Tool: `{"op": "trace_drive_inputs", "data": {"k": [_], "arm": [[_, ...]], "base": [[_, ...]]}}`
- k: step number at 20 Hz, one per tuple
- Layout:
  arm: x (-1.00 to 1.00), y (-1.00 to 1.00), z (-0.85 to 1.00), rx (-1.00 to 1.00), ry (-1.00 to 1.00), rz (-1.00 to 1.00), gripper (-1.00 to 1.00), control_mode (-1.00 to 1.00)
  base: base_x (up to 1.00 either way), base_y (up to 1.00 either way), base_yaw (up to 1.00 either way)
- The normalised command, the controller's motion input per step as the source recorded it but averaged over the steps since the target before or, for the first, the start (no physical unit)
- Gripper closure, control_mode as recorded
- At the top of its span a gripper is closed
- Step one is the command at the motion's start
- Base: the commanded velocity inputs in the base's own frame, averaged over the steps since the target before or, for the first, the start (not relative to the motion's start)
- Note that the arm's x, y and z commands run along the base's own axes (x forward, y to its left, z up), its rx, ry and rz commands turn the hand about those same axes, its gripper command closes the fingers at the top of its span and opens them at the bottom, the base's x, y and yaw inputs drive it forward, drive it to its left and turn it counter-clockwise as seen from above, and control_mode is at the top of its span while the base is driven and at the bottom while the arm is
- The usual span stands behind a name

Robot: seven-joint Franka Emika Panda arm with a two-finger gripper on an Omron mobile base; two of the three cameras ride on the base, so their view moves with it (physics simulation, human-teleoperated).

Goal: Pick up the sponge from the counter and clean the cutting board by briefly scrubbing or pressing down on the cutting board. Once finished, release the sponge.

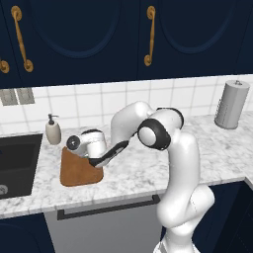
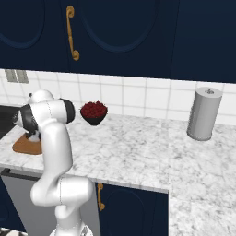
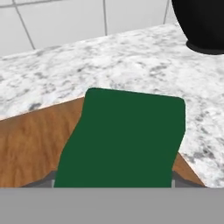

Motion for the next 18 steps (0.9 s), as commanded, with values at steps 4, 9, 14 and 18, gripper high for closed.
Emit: {"op": "trace_drive_inputs", "data": {"k": [4, 9, 14, 18], "arm": [[-0.97, 0.01, -0.32, 0.0, 0.27, 0.0, 1.0, -1.0], [-1.0, 0.0, -0.25, 0.03, 0.38, 0.0, 1.0, -1.0], [-1.0, 0.05, -0.33, 0.0, 0.22, 0.0, 1.0, -1.0], [-0.99, 0.13, -0.37, 0.0, 0.03, 0.0, 1.0, -1.0]], "base": [[0.0, 0.0, 0.0], [0.0, 0.0, 0.0], [0.0, 0.0, 0.0], [0.0, 0.0, 0.0]]}}
